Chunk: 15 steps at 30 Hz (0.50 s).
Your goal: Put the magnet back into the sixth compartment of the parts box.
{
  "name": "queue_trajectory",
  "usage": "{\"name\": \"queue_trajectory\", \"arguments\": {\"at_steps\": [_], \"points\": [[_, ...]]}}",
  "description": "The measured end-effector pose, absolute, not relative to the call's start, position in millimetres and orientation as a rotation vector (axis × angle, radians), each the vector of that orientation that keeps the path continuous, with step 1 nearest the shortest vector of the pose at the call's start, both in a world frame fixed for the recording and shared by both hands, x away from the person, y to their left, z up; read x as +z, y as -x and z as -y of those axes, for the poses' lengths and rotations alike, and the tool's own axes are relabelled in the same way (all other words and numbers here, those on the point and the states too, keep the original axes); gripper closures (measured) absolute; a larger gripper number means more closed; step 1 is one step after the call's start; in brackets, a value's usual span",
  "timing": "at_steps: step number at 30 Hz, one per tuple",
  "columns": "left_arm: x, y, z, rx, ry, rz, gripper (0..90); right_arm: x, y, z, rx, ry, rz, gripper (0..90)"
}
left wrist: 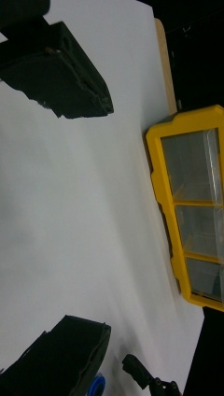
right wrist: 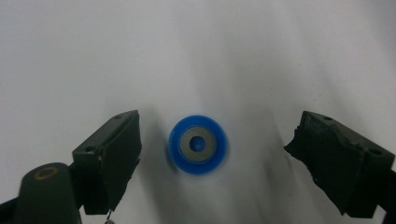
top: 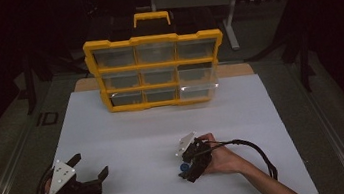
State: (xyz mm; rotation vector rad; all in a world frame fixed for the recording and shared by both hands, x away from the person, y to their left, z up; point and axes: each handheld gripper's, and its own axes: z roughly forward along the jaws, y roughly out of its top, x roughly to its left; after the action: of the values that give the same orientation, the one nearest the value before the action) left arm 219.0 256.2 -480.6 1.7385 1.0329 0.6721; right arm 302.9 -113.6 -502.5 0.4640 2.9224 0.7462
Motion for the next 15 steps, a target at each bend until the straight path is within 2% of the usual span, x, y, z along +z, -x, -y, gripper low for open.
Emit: {"name": "queue_trajectory", "arguments": {"at_steps": [4, 9, 11, 12, 15], "points": [[-480.4, -218.8, -256.7, 0.673, -1.737, -1.031, 0.0, -504.6, -302.2, 113.1, 0.723, -0.457, -2.925, 15.7], [-480.4, -218.8, -256.9, 0.673, -1.738, -1.031, 0.0, -504.6, -300.8, 114.3, 0.719, -0.455, -2.944, 22.6], [-480.4, -218.8, -256.9, 0.673, -1.738, -1.031, 0.0, -504.3, -300.8, 114.6, 0.719, -0.45, -2.949, 22.6], [-480.3, -218.6, -256.7, 0.674, -1.737, -1.031, 0.0, -503.7, -300.5, 114.6, 0.721, -0.448, -2.961, 29.2], [-480.3, -218.5, -256.7, 0.673, -1.736, -1.032, 0.0, -502.1, -300.9, 115.3, 0.717, -0.437, -2.974, 37.2]]}}
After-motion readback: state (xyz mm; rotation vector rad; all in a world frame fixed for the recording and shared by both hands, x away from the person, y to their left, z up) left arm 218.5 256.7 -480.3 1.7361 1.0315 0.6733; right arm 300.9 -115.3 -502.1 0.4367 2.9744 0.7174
